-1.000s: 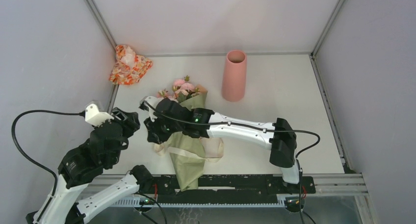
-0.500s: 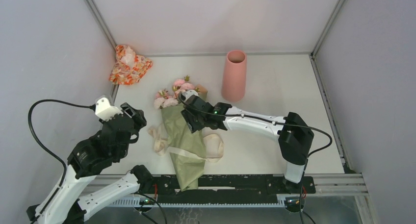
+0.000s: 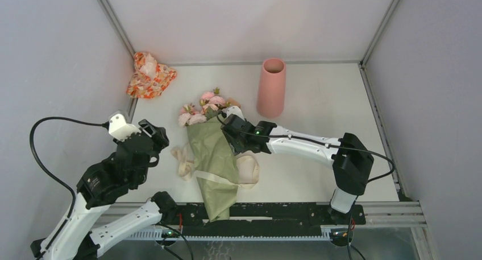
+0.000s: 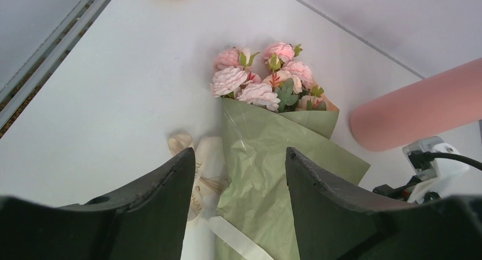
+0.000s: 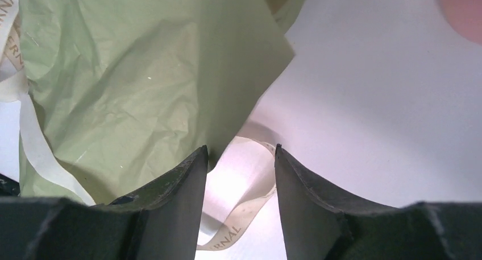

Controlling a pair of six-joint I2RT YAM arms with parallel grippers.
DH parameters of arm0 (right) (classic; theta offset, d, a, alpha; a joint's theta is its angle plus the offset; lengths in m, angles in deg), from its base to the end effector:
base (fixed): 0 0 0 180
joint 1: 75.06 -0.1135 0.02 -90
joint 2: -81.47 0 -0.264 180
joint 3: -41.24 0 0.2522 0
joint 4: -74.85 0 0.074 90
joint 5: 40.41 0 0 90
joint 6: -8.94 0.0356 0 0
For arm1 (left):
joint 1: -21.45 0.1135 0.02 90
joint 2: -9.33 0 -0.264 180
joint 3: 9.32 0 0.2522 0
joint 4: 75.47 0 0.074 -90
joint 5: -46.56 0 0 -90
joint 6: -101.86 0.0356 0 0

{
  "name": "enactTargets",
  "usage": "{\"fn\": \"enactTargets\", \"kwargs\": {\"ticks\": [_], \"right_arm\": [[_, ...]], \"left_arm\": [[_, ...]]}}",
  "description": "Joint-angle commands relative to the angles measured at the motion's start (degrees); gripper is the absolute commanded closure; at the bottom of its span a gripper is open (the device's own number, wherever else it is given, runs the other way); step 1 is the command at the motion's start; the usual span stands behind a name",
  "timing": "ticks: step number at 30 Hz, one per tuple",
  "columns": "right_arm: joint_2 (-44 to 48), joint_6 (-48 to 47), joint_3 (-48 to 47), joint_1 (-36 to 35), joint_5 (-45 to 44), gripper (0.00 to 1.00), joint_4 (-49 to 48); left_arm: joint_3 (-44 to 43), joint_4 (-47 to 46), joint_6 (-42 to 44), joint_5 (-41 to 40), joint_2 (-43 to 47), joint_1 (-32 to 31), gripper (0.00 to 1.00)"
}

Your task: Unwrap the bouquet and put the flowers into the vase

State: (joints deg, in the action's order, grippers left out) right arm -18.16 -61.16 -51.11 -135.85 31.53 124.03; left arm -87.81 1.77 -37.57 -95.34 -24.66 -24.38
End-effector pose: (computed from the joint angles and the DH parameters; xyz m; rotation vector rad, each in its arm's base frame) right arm 0.1921 0.3210 0.2519 -0.7587 2.3768 0.1843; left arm 0.0631 -0.0247 0.3860 -0.5491 1.8330 -0.1393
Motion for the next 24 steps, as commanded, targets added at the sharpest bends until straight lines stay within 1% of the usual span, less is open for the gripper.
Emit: {"fn": "enactTargets", "kwargs": {"ticks": [1, 7, 10, 12, 13, 15, 17, 18, 21, 24], "right_arm": [[2.69, 2.44, 1.02, 0.99, 0.62, 0.44, -1.12], [-0.32, 2.88, 1.15, 1.89, 7.61, 0.45, -5.88], [-2.07, 3.13, 1.13, 3.30, 13.54, 0.46, -9.04], [-3.77, 3.70, 1.15, 4.63, 19.17, 0.53, -11.46], [-4.60, 4.00, 1.15, 5.23, 21.82, 0.59, -12.81], [-6.26, 4.57, 1.14, 5.97, 24.93, 0.78, -15.14], [-7.10, 4.95, 0.84, 6.24, 25.92, 0.98, -16.46], [-6.92, 5.00, 0.48, 5.99, 25.86, 1.00, -16.46], [-3.45, 2.71, 0.45, 3.35, 26.66, 1.00, -18.09], [0.34, 1.31, -0.12, -0.38, 30.65, 1.00, -21.76]], "left_arm": [[-0.49, -2.88, 1.44, -0.03, -2.26, 0.30, 0.35], [0.16, -2.71, 1.29, 0.86, -1.73, 0.25, 0.36], [0.68, -2.62, 1.01, 0.58, -0.31, 0.29, 0.35], [0.91, -2.64, 0.93, 0.48, 0.44, 0.23, 0.35], [0.92, -2.64, 0.92, 0.54, 0.59, 0.24, 0.35], [0.77, -2.45, 0.91, 0.70, 0.65, 0.28, 0.35], [0.47, -1.83, 0.75, 0.79, 0.56, 0.25, 0.35], [0.26, -1.46, 0.54, 0.75, 0.66, 0.29, 0.35], [-0.36, -0.30, -0.14, 0.44, 1.58, 0.27, 0.35], [-0.90, 0.28, -0.61, -0.07, 2.99, 0.26, 0.35]]}}
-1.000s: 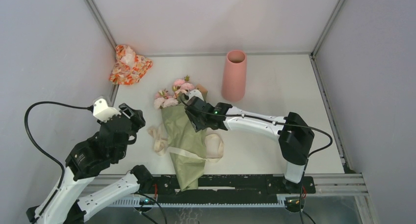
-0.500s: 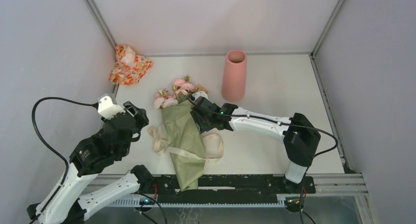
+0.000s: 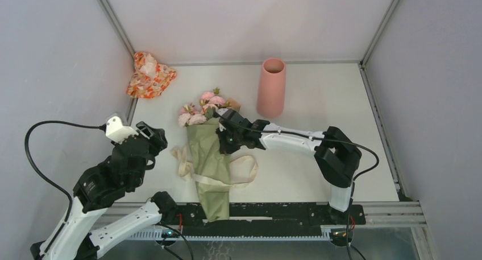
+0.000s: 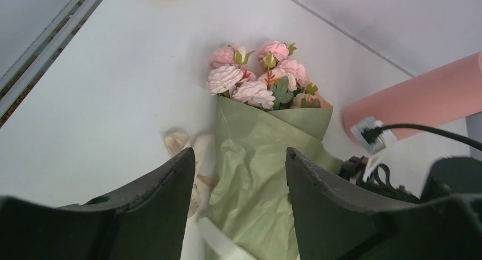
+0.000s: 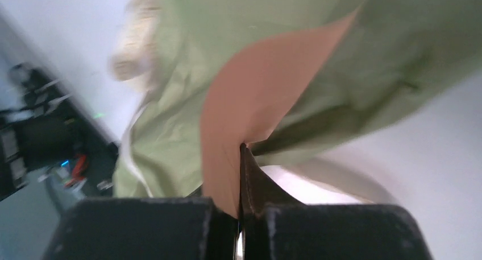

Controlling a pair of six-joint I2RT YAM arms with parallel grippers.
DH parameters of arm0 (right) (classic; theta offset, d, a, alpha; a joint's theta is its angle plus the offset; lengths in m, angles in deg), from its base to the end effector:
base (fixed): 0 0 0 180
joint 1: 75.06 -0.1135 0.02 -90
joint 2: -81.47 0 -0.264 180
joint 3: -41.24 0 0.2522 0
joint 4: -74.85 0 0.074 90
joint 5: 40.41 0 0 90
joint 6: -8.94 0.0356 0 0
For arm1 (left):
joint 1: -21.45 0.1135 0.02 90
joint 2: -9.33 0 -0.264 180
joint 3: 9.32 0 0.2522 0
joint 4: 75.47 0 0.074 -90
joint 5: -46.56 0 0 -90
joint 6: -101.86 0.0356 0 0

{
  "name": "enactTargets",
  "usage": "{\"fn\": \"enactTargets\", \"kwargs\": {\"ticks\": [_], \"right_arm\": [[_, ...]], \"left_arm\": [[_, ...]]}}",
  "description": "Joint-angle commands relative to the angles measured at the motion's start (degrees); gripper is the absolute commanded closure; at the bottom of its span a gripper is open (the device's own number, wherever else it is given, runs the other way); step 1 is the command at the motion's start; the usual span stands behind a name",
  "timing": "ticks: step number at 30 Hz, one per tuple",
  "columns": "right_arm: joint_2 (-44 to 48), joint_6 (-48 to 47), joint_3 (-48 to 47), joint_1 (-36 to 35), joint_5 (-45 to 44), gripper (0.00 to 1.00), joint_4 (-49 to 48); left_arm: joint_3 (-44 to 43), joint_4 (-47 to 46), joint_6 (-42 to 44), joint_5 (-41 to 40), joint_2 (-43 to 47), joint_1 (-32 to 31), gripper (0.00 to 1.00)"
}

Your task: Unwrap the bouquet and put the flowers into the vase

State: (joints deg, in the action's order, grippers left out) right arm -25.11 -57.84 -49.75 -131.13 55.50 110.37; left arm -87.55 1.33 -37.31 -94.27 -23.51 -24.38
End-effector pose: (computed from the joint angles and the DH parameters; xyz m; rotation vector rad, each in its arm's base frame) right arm 0.2241 0.3397 0.2136 -0.7799 2.4783 0.6884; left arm 0.0600 -0.0221 0.3859 -0.5455 1.8303 -0.1710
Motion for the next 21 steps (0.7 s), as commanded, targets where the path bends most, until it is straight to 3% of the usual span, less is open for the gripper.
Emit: {"fn": "enactTargets", "kwargs": {"ticks": [1, 6, 7, 11, 14, 17, 21], "right_arm": [[7.49, -1.81, -2.27, -5.97, 8.76, 1.00, -8.89], [-1.86, -0.53, -12.88, -9.32, 17.83, 1.00, -7.83], [-4.65, -0.33, -16.14, -9.72, 18.43, 0.95, -6.37], [-15.35, -0.01, -25.90, -9.89, 21.35, 0.56, -4.58], [-19.59, 0.23, -29.55, -8.90, 23.22, 0.46, -5.62], [-19.00, 1.70, -27.90, -7.32, 24.97, 0.46, -6.89], [-9.16, 1.29, -18.49, -6.03, 21.95, 0.39, -9.99]], "left_arm": [[-1.37, 0.76, -0.99, -1.36, 2.27, 0.26, 0.35], [-3.06, 1.58, -1.26, -1.75, 3.31, 0.24, 0.35], [-3.11, 1.81, -1.31, -1.93, 3.50, 0.27, 0.35], [-2.82, 3.39, -2.34, -2.85, 3.73, 0.29, 0.35], [-2.11, 3.72, -2.81, -2.99, 4.12, 0.27, 0.35], [-1.72, 4.01, -3.16, -3.54, 4.32, 0.28, 0.35], [-1.59, 4.74, -3.57, -4.86, 4.26, 0.29, 0.35]]}}
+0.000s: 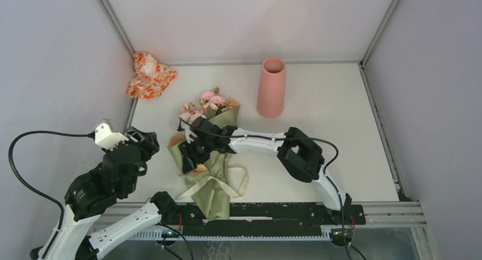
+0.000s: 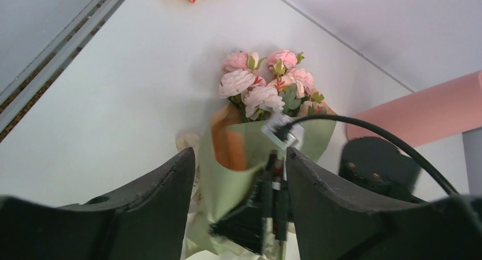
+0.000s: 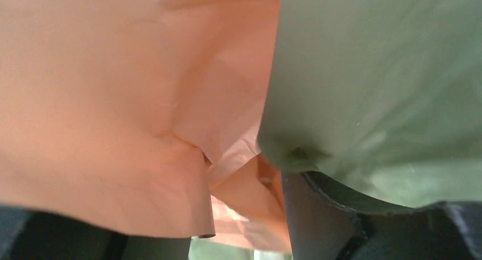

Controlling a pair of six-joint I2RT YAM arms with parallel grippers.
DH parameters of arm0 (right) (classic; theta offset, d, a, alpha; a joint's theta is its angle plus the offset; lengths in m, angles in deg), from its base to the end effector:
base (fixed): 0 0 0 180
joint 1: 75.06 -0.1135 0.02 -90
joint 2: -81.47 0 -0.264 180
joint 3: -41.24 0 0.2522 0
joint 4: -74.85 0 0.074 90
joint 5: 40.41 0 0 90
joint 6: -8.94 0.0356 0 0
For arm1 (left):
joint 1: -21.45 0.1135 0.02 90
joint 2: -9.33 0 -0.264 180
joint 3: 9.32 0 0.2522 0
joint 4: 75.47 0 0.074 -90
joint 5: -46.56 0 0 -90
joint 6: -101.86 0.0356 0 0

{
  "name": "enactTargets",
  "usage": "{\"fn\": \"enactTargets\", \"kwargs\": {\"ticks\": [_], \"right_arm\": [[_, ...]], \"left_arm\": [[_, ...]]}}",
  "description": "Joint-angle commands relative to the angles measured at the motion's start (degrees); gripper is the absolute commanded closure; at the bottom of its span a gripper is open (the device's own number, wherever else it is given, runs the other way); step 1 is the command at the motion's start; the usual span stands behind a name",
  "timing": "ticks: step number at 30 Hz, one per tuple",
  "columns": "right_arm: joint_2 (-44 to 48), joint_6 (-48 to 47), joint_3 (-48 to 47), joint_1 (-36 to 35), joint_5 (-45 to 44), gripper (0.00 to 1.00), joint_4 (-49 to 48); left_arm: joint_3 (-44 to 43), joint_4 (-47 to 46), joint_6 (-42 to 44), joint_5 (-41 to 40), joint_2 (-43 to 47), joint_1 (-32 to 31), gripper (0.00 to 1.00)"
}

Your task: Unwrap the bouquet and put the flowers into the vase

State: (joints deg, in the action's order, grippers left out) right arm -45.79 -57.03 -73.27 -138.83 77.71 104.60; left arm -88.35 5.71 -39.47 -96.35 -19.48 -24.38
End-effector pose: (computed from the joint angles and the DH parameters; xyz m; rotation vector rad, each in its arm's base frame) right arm 0.2075 0.4591 0.1968 -1.1459 2.3331 1.2545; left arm 0.0426 -0.0031 0.3854 -0.5992 1.7924 -0.1736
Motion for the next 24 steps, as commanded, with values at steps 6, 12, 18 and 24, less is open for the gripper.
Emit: {"fn": "enactTargets", "kwargs": {"ticks": [6, 12, 18, 24], "right_arm": [[23.87, 0.64, 15.72, 3.06, -0.95, 0.32, -4.84], [31.94, 0.98, 21.78, 3.11, -4.53, 0.28, -3.27], [32.69, -0.92, 23.86, 3.52, -14.75, 0.28, 1.96], [26.89, -0.51, 23.20, 3.72, -14.44, 0.29, -1.90]], "left_arm": [[-0.14, -1.66, -0.20, -2.78, -1.27, 0.21, 0.35], [0.49, -3.28, 0.60, -2.23, -2.56, 0.29, 0.35], [0.81, -4.76, 1.50, -1.22, -2.66, 0.27, 0.35], [-0.60, -5.47, 2.40, -0.26, -3.32, 0.22, 0.36]]}}
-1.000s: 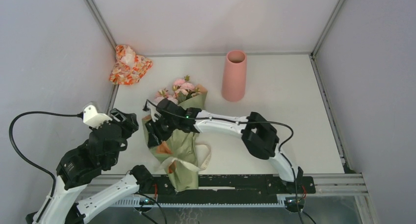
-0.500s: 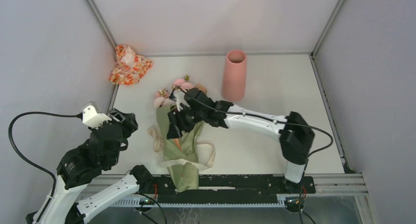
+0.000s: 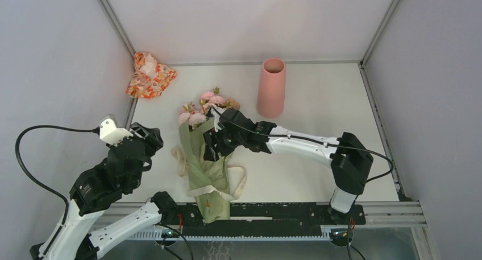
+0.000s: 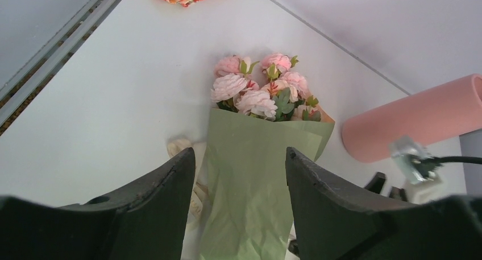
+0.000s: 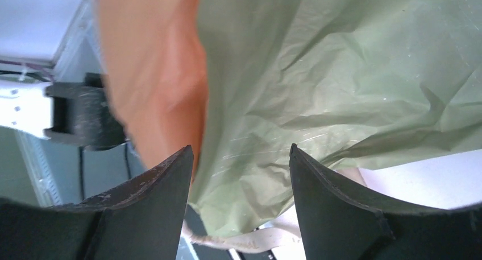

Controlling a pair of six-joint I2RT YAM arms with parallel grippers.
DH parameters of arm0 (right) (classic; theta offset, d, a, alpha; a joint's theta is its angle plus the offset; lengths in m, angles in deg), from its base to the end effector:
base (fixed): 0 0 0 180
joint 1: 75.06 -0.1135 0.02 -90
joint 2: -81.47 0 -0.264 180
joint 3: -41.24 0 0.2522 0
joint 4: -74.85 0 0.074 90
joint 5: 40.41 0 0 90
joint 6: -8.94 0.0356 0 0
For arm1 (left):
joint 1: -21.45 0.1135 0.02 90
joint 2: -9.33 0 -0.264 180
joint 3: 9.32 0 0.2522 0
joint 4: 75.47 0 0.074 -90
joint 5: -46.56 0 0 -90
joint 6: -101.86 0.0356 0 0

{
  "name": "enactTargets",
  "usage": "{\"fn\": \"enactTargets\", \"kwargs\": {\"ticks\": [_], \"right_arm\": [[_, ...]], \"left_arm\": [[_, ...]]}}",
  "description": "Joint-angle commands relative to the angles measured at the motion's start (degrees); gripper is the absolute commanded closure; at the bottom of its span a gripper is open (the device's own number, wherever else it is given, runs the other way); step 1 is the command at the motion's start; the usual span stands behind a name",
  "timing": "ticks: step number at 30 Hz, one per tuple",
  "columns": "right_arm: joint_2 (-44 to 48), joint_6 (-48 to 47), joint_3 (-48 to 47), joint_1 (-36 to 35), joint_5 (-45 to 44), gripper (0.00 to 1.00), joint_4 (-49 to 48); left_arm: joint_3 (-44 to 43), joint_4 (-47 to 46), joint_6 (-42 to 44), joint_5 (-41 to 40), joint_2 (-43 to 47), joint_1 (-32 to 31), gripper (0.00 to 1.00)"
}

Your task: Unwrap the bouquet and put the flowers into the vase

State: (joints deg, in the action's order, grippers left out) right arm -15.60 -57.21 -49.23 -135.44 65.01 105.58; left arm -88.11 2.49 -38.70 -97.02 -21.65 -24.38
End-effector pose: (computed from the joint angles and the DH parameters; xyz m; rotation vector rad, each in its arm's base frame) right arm 0.1841 0.3430 0.2808 -0.9139 2.2507 1.0480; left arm 0.0521 -0.0125 0.3885 -0.5978 1.7792 -0.1667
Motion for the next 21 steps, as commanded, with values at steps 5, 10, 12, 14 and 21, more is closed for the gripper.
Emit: {"fn": "enactTargets", "kwargs": {"ticks": [5, 10, 12, 14, 21], "right_arm": [[-9.89, -0.44, -8.57, -0.26, 0.28, 0.29, -0.87], [-15.58, -1.13, -15.65, -3.43, 0.70, 0.29, 1.44], [-17.63, -1.07, -17.53, -4.52, 0.79, 0.29, 1.77], [-19.77, -0.66, -19.02, -5.26, 0.75, 0.29, 2.05], [-26.56, 0.02, -23.23, -5.11, -1.33, 0.34, 3.87]], "left_arm": [[-3.11, -1.14, 1.72, 0.78, -0.80, 0.29, 0.36], [-2.93, -0.67, 1.46, 1.21, 0.06, 0.29, 0.36], [-2.77, -0.30, 1.31, 1.30, -0.03, 0.24, 0.36], [-2.66, -0.14, 1.19, 1.44, -0.12, 0.28, 0.36], [-2.40, -0.04, 1.02, 1.77, 0.28, 0.25, 0.36]]}}
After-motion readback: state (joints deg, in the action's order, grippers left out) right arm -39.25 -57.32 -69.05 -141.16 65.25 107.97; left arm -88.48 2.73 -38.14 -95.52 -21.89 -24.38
